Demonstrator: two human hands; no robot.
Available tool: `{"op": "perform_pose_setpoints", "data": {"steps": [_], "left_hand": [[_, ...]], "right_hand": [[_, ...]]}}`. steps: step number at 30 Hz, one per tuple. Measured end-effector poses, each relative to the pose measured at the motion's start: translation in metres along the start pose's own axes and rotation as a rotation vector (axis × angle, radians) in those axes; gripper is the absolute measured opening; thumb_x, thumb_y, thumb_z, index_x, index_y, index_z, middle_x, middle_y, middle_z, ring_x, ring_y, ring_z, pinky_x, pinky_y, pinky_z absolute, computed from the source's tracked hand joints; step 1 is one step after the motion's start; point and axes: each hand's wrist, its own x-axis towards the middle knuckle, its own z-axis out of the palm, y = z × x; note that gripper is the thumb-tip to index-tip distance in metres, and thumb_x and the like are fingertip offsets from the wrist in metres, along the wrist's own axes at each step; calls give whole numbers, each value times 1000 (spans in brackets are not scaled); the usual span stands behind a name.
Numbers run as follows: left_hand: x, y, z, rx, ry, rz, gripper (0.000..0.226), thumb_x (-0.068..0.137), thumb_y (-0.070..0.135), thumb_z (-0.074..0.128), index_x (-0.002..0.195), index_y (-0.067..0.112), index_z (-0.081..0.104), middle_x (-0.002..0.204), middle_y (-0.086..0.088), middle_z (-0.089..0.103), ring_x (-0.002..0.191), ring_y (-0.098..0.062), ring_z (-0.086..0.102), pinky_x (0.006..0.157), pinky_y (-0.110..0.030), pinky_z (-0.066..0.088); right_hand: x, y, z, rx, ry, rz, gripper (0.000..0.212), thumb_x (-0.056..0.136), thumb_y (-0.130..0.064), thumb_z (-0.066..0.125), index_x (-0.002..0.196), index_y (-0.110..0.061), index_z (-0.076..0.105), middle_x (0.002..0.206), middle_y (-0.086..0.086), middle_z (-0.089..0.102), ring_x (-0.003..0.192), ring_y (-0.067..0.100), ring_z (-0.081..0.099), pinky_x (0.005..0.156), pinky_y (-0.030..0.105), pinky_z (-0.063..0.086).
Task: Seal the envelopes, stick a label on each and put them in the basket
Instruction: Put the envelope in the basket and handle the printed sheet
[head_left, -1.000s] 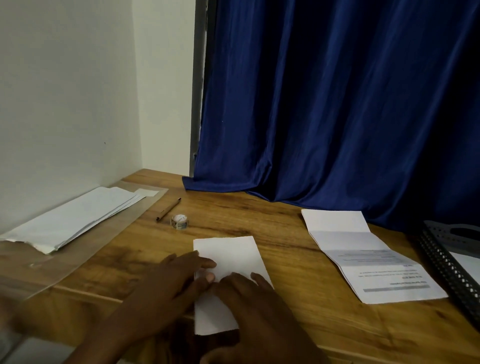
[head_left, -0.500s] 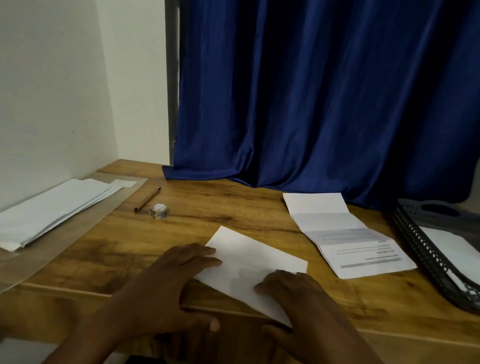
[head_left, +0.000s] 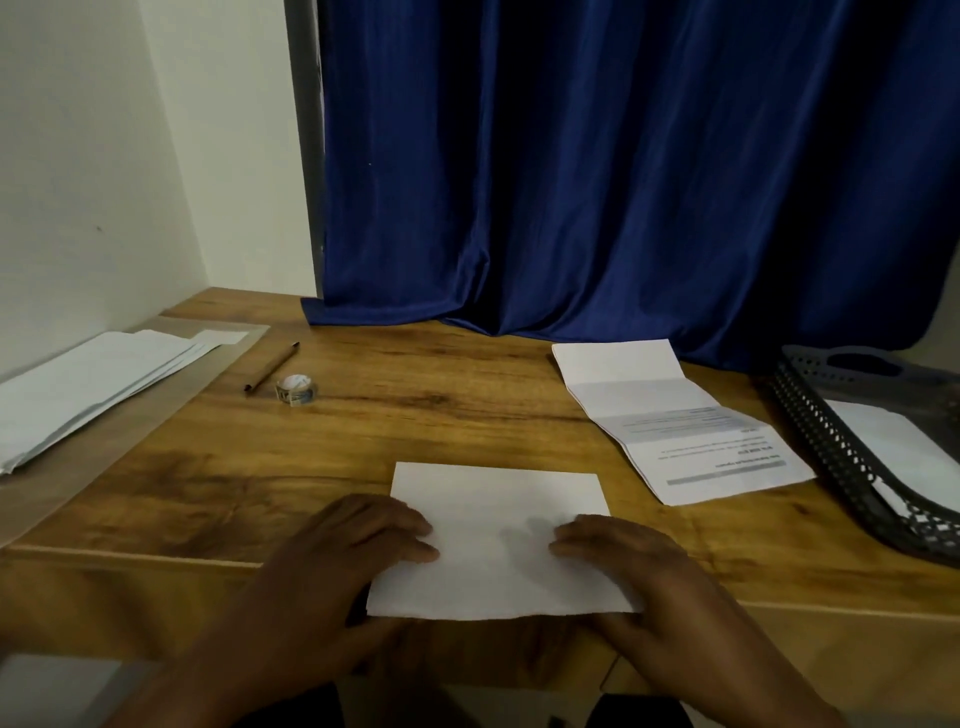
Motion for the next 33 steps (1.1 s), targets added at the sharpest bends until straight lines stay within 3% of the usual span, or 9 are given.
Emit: {"op": "perform_pose_setpoints", "data": {"steps": [3, 6, 10, 13, 16, 22, 26, 29, 33], "left_hand": [[4, 0, -6, -184, 34, -105, 38, 86, 54, 65, 123, 46, 63, 126, 28, 60, 120, 2, 57, 96, -23, 49], [17, 1, -10, -336, 130, -234, 41, 87, 66, 59, 125, 51, 57, 112, 29, 67, 102, 5, 66, 78, -14, 53], [41, -3, -6, -423, 258, -372, 47, 88, 67, 59, 131, 50, 50, 114, 30, 63, 104, 8, 62, 71, -16, 51], [57, -10, 2, -385, 343, -482, 59, 77, 67, 63, 131, 50, 46, 116, 32, 59, 109, 9, 55, 79, -16, 46], [62, -17, 11, -214, 271, -543, 75, 78, 57, 75, 143, 38, 41, 137, 19, 49, 127, -6, 43, 101, -35, 43], [59, -15, 20, -87, 173, -524, 74, 85, 55, 69, 148, 43, 32, 149, 11, 41, 134, -14, 37, 110, -41, 30], [59, -6, 17, -73, 186, -429, 62, 94, 58, 54, 149, 39, 33, 155, 14, 34, 143, -10, 33, 116, -37, 28], [62, 5, 18, 74, 51, -361, 69, 98, 65, 27, 159, 34, 21, 167, 15, 7, 154, -5, -6, 125, -35, -1], [65, 22, 30, 186, -156, -258, 76, 93, 59, 4, 162, 29, 4, 168, 12, -14, 150, -6, -26, 123, -39, -14]], "right_hand": [[2, 2, -9, 263, 63, 48, 48, 87, -28, 77, 123, -56, 63, 128, -34, 61, 120, -8, 57, 96, 12, 48], [14, -2, -15, 504, 171, 122, 32, 85, -42, 71, 116, -50, 68, 115, -22, 71, 108, -1, 66, 84, 17, 57], [37, 5, -9, 566, 300, 250, 55, 74, -59, 71, 127, -48, 59, 112, -24, 69, 105, -1, 64, 80, 27, 62], [52, 14, -1, 379, 328, 342, 74, 71, -66, 70, 139, -50, 44, 127, -30, 56, 113, -2, 57, 93, 27, 54], [60, 19, 6, 210, 323, 352, 79, 79, -60, 73, 146, -49, 32, 135, -30, 38, 124, -3, 41, 103, 28, 43], [59, 20, 13, 78, 288, 331, 68, 83, -62, 68, 143, -45, 42, 146, -18, 48, 130, 5, 45, 108, 42, 46], [57, 10, 11, 33, 333, 306, 54, 90, -62, 56, 140, -41, 48, 146, -15, 49, 131, 7, 46, 108, 38, 45], [60, -8, 13, -58, 355, 255, 46, 96, -52, 55, 139, -37, 50, 149, -9, 49, 135, 15, 46, 108, 32, 37], [69, -46, 32, -133, 123, 90, 62, 97, -51, 30, 154, -28, 33, 162, -5, 32, 152, 15, 21, 121, 36, 14]]}}
